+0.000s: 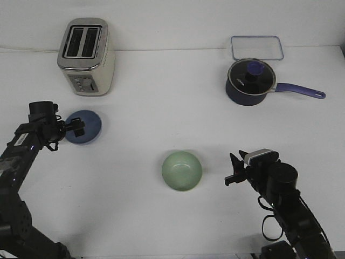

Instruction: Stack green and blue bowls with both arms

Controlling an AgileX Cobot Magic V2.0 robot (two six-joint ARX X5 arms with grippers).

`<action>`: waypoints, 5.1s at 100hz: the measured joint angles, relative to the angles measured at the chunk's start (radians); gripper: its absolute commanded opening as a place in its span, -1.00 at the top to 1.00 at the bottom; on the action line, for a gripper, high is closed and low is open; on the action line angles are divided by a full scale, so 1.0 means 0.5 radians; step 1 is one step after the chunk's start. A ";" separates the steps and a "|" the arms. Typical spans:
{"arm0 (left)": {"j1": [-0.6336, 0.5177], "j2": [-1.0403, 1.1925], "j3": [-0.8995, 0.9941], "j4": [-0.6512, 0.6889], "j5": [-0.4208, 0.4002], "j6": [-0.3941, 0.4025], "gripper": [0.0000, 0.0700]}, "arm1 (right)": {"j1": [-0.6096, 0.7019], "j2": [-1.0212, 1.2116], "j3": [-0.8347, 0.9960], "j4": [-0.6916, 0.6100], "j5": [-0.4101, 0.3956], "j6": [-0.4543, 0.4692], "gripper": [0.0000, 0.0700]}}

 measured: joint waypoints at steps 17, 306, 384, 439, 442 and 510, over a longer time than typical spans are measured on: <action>-0.001 0.056 0.000 0.021 0.006 0.013 1.00 | 0.000 -0.001 0.000 -0.001 -0.001 0.002 0.38; -0.571 -2.526 -1.752 1.288 -0.110 0.184 0.96 | 0.000 -0.929 -0.215 0.127 0.416 -0.088 1.00; -0.569 -2.615 -1.740 1.290 -0.180 0.185 0.97 | 0.000 -0.929 -0.215 0.134 0.416 -0.095 1.00; -0.352 -3.338 -2.409 1.255 -0.055 0.171 0.97 | 0.000 -0.929 -0.215 0.134 0.416 -0.095 1.00; -0.342 -3.371 -2.409 1.222 -0.052 0.171 0.97 | 0.000 -0.929 -0.215 0.134 0.416 -0.095 1.00; -0.300 -3.425 -2.411 1.222 -0.017 0.172 0.96 | 0.000 -0.929 -0.215 0.134 0.416 -0.099 1.00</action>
